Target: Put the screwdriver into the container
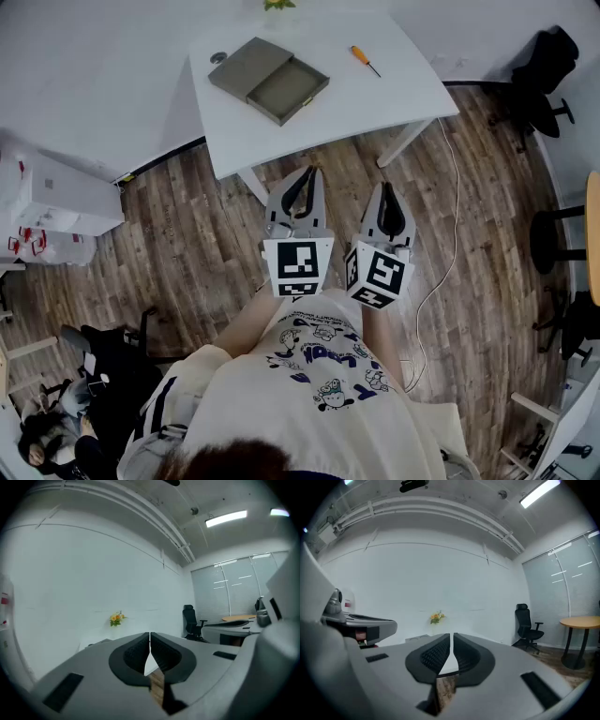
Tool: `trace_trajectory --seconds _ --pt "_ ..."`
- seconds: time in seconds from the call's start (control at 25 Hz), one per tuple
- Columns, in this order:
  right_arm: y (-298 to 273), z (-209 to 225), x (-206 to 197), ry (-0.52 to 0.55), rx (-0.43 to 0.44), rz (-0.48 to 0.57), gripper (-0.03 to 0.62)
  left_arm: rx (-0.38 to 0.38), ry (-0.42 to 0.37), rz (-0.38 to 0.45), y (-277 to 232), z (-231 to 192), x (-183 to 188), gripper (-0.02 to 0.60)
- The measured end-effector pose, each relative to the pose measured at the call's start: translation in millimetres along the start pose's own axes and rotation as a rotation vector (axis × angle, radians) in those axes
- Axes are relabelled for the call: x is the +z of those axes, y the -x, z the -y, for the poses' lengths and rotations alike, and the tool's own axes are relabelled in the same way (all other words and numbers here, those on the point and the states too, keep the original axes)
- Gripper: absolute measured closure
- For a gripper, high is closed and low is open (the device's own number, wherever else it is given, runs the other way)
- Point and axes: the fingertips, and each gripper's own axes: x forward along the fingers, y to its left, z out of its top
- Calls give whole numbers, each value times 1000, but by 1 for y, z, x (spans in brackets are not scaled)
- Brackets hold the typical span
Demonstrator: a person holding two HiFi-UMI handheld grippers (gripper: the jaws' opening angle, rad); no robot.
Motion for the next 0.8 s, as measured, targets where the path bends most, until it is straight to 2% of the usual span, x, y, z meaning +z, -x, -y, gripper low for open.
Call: trace_trajectory --seconds 0.4,0.8 --pt "-15 6 -2 1 -1 -10 553 -3 7 -13 -15 1 -3 561" --pt "-73 6 3 -10 -24 -10 551 -17 12 -7 -68 -29 4 561"
